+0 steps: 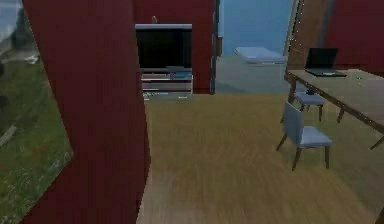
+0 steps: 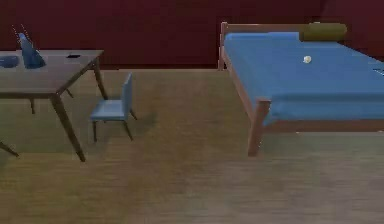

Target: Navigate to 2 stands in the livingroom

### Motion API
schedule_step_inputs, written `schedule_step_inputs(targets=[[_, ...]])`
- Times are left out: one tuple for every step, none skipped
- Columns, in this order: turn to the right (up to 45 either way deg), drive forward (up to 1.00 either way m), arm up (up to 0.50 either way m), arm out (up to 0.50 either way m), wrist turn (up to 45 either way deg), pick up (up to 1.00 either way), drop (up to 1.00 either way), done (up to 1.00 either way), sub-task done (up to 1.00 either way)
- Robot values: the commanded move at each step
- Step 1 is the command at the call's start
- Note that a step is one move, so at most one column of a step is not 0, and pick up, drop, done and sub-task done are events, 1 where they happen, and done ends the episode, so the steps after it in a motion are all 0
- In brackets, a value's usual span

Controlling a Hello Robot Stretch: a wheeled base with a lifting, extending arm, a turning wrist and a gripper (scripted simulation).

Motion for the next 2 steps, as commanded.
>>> schedule_step_inputs(targets=[[45.0,0.0,0.0,0.0,0.0,0.0,0.0,0.0,0.0],[42.0,0.0,0.0,0.0,0.0,0.0,0.0,0.0,0.0]])
